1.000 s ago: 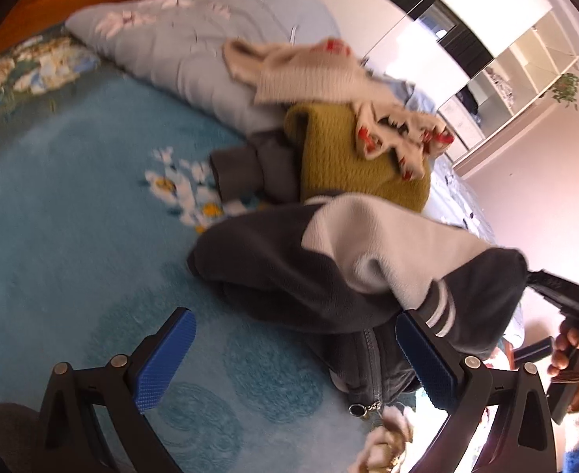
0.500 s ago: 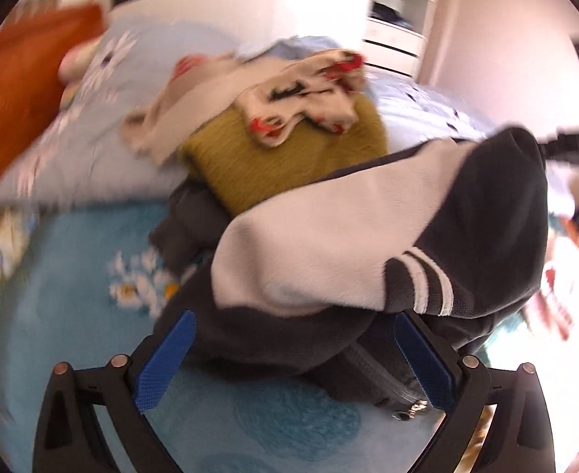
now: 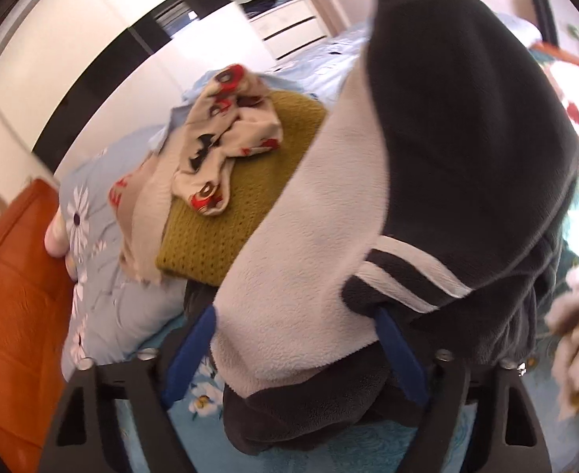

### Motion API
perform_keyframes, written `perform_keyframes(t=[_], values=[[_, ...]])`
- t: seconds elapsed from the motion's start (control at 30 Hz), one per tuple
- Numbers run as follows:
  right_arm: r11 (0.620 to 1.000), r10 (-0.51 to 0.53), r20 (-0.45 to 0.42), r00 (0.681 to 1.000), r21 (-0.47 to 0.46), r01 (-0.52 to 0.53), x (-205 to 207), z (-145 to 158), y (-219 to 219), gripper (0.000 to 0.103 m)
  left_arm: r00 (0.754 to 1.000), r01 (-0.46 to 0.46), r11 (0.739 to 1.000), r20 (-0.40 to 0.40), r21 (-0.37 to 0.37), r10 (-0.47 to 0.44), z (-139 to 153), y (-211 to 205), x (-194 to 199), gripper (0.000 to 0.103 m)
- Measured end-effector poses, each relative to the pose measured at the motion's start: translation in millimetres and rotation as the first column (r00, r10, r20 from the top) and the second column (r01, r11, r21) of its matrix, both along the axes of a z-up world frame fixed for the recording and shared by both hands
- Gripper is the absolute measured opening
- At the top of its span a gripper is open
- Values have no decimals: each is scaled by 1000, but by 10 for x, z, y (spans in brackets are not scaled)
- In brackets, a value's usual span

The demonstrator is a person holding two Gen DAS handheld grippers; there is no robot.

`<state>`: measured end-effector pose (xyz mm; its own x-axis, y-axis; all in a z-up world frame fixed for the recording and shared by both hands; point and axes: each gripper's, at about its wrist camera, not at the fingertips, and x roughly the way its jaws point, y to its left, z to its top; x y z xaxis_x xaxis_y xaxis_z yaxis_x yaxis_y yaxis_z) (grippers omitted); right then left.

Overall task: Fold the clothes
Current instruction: 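Grasp the jacket's white-striped sleeve with the left gripper while the right gripper holds the jacket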

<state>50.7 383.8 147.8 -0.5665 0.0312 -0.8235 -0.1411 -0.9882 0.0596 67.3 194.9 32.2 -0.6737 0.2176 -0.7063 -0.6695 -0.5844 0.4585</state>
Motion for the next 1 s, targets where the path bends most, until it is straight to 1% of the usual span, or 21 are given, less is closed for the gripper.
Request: perform_keyframes(t=[0.03, 0.07, 0.1, 0.17, 0.23, 0.3, 0.33, 0.4, 0.53, 0.57, 0.7, 0.8, 0.87, 0.97, 1.0], values=[[1000, 4, -3, 1000, -4, -4, -4, 23, -19, 12, 1000, -2, 1000, 26, 4, 2, -10, 7, -19, 52], [1000, 8, -7, 1000, -8, -9, -8, 47, -43, 12, 998, -17, 1000, 61, 20, 16, -13, 2, -54, 34], [1000, 18, -14, 1000, -7, -18, -15, 76, -85, 12, 995, -38, 998, 89, 42, 35, -5, -14, -90, 21], [999, 48, -28, 998, 7, -48, -19, 150, -196, 12, 989, -97, 990, 119, 99, 85, 59, -91, -149, 8], [996, 85, -46, 995, 40, -83, -24, 244, -327, 12, 983, -151, 974, 128, 167, 130, 159, -211, -178, 7], [991, 122, -69, 990, 67, -118, -16, 348, -450, 12, 974, -214, 950, 123, 227, 190, 310, -372, -181, 6], [989, 136, -84, 987, 68, -130, -12, 406, -500, 12, 969, -242, 934, 120, 265, 217, 404, -467, -181, 6], [986, 162, -112, 980, 67, -155, -4, 523, -597, 12, 956, -293, 891, 113, 347, 270, 630, -674, -196, 5], [980, 201, -170, 965, 37, -198, -1, 767, -805, 12, 922, -368, 785, 89, 499, 376, 1165, -1192, -147, 5], [977, 214, -184, 959, 33, -212, 9, 828, -868, 12, 914, -376, 761, 76, 529, 399, 1299, -1328, -119, 5], [958, 283, -251, 926, 31, -284, 92, 1058, -1177, 12, 879, -391, 682, 29, 618, 477, 1734, -1837, 58, 4], [940, 330, -300, 895, 15, -341, 173, 1251, -1401, 12, 848, -387, 641, -17, 663, 530, 2014, -2202, 301, 4], [923, 368, -326, 871, 15, -384, 241, 1379, -1575, 12, 826, -377, 620, -52, 688, 561, 2209, -2429, 508, 4], [889, 433, -379, 818, 25, -458, 400, 1589, -1833, 12, 790, -353, 599, -114, 718, 602, 2490, -2776, 882, 4], [874, 453, -398, 798, 22, -486, 457, 1661, -1905, 12, 777, -350, 597, -133, 722, 616, 2562, -2876, 979, 4]])
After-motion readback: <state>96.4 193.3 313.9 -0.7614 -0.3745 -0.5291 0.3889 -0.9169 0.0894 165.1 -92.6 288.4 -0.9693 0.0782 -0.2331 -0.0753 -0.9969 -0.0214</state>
